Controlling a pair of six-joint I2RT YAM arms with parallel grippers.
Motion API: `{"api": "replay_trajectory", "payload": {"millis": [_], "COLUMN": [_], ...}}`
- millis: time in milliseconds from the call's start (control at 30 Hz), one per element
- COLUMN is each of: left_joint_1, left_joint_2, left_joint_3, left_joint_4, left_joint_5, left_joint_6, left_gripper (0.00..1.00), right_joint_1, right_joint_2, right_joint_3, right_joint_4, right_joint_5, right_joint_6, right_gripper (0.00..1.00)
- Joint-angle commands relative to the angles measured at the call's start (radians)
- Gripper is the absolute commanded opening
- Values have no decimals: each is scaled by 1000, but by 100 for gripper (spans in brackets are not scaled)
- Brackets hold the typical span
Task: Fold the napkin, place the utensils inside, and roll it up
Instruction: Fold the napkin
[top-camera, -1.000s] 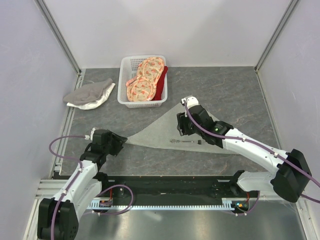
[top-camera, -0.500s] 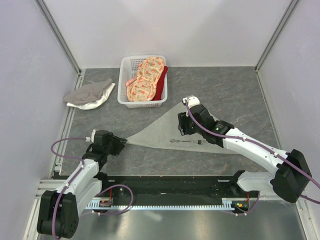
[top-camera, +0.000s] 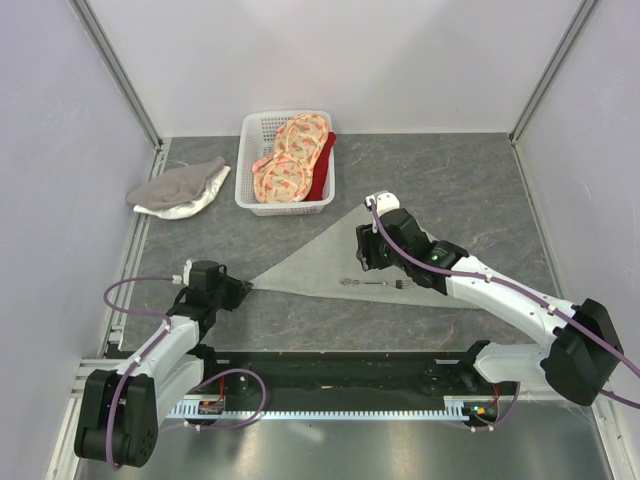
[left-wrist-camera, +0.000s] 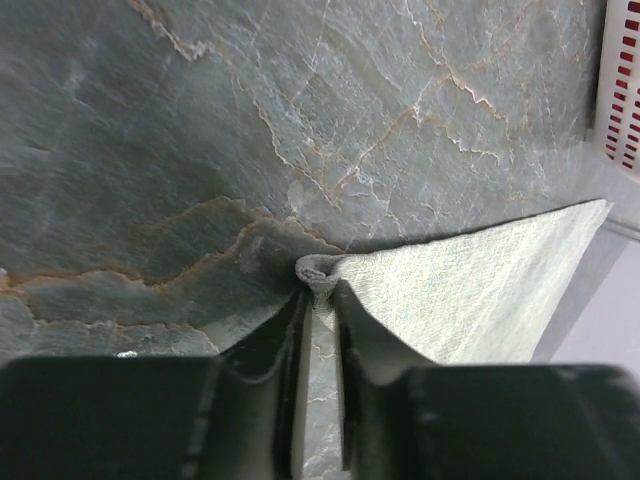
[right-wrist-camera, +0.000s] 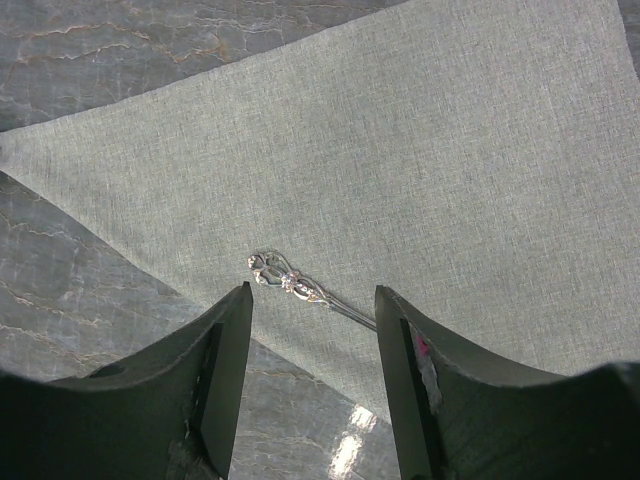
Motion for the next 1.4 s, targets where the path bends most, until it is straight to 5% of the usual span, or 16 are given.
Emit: {"api": "replay_trajectory", "payload": {"millis": [0,133,767,933,1100,1367], "left_joint_1": [6,11,244,238,144,-302], "left_joint_2": [5,11,-225,-199,-163,-32], "left_joint_3": [-22,-17,36,46,84,188], "left_joint_4": [32,50,27,174,234,286], "left_joint_5": [-48,-54,-27,179,205,17], "left_joint_6": [-3,22,226,338,396,463], "left_gripper": [17,2,2,2,2,2], "right_joint_1": [-3,-3,-21,-86,-179,-275], "right_joint_2": [-10,-2,33,37,39,-21], "right_joint_3": [-5,-4,-19,-42,-50,-53], "right_joint_4": [12,12,14,41,48,49], "right_joint_5": [-3,-11,31,11,-26,-58], "right_joint_6": [-8,-7,39,77,77,76], "right_gripper": [61,61,63,64,64,65]}}
